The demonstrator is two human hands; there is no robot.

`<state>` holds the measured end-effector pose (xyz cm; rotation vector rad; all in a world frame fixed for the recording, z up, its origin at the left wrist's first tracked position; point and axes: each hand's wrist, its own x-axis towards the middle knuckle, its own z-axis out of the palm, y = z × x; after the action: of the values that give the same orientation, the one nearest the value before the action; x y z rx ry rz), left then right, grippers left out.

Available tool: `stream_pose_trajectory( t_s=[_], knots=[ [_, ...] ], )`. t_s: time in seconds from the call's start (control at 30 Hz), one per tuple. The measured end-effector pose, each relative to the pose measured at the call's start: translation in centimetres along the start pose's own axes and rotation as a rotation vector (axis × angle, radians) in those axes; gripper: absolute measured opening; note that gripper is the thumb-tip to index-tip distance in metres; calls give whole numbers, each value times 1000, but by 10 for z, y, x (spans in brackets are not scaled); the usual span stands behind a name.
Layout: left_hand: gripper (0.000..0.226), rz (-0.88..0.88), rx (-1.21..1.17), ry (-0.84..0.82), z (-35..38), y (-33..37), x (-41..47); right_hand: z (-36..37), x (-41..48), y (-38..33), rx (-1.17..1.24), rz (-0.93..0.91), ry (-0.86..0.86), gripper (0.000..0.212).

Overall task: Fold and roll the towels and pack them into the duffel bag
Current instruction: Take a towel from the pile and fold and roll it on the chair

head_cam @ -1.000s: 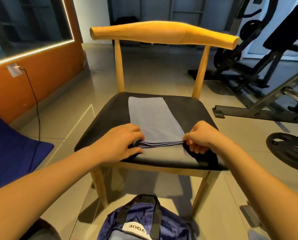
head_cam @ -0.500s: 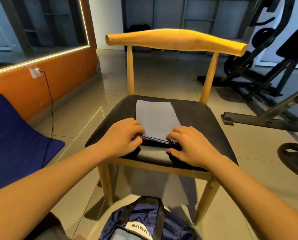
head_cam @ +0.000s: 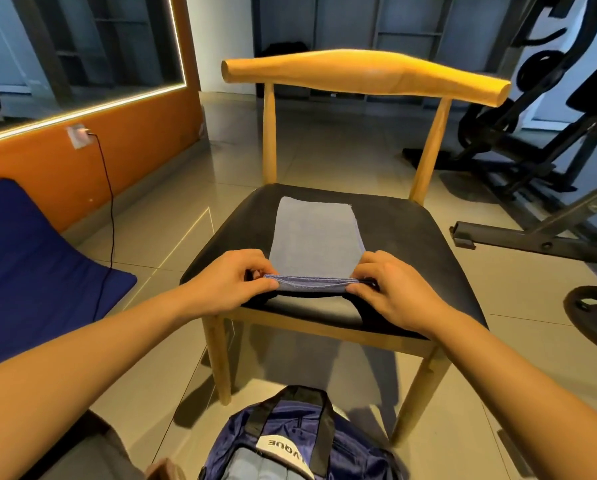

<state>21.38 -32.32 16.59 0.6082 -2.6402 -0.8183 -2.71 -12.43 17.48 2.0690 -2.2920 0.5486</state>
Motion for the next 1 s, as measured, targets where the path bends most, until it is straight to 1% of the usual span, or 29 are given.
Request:
stream_pose_trajectory(
  t_s=[0.1,0.17,0.23,0.3,0.4,0.47,0.5,0.53,0.57,0.63,0.7,0.77,0.83,0.87,0.93,1.0],
  knots=[
    [11,-48,41,-26,4,3,-3,-2,-1,1,102,82,-59,26],
    [16,-93,74,-52,7,7,-1,-4,0,-1,110,114,-93,24],
    [25,-160,105,-60,10,12,2,-5,3,-3,95,166,-122,28],
    [32,-242,94,-44,12,14,8,-4,9,-2,134,247,-131,33],
    [32,-368,6,-42,10,17,15,-1,15,0,232,386,-109,39],
    [29,-405,-6,-12,8,19,17,0,15,0,222,455,-50,34],
    [27,-404,0,19,8,20,17,1,14,-1,205,461,-2,30],
    [22,-388,9,58,9,21,16,0,12,-3,173,431,53,26],
    [16,-358,15,102,10,23,15,0,9,-5,120,362,103,22],
    [14,-282,39,173,13,25,11,2,2,-6,-32,187,181,13],
    [11,-176,171,209,18,26,7,7,-4,-6,-155,71,227,7],
    [5,-29,344,248,21,23,1,14,-7,-3,-263,26,246,8],
    [13,114,449,252,25,13,-4,21,-10,-2,-351,-14,225,17],
    [18,174,491,242,25,8,-6,23,-13,0,-380,-41,209,16],
    [27,300,588,253,25,-1,-10,23,-20,2,-388,-89,195,7],
    [36,361,668,249,25,-7,-12,21,-27,3,-342,-102,183,19]
  ],
)
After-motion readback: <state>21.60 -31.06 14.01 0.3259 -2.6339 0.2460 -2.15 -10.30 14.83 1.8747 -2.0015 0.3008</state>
